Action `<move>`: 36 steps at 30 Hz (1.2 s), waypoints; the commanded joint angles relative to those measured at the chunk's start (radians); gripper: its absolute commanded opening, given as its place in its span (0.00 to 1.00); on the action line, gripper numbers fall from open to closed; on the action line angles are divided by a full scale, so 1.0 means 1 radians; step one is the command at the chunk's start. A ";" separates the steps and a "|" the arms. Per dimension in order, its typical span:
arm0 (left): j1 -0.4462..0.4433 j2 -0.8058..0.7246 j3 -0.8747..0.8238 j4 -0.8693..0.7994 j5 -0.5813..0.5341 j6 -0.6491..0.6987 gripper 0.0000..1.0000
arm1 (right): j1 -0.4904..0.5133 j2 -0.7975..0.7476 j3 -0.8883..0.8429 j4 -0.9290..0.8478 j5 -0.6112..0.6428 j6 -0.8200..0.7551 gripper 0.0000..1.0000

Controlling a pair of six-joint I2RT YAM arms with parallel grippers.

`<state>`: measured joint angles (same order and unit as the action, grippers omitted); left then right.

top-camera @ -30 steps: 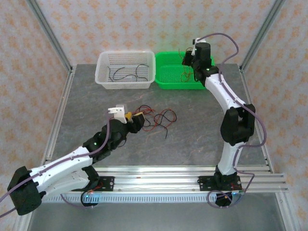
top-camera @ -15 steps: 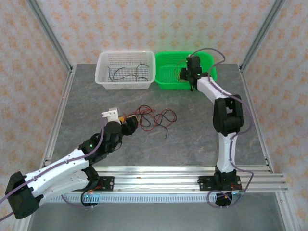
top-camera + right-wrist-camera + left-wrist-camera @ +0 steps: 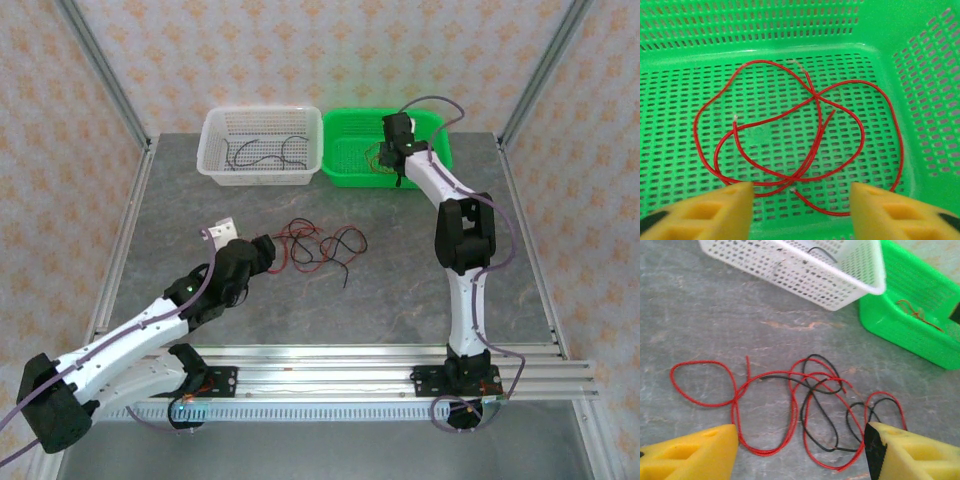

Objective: Untangle the cables

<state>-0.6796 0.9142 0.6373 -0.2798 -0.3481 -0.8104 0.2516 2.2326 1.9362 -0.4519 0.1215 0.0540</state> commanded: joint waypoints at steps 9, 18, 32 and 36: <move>0.127 0.118 0.038 -0.151 0.100 -0.065 0.68 | 0.007 -0.251 -0.075 -0.068 0.067 0.034 0.67; 0.216 0.249 0.013 -0.068 0.196 -0.039 0.62 | 0.062 -0.579 -0.413 -0.020 -0.041 0.065 0.65; 0.424 0.441 0.014 0.026 0.261 0.027 0.63 | 0.152 -0.849 -0.774 0.046 -0.153 0.138 0.63; 0.446 0.475 0.016 0.090 0.267 0.030 0.63 | 0.170 -0.893 -0.818 0.051 -0.160 0.154 0.63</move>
<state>-0.2516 1.3731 0.6537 -0.2577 -0.0929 -0.8017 0.4084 1.3865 1.1393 -0.4252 -0.0315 0.1799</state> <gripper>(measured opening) 0.628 0.629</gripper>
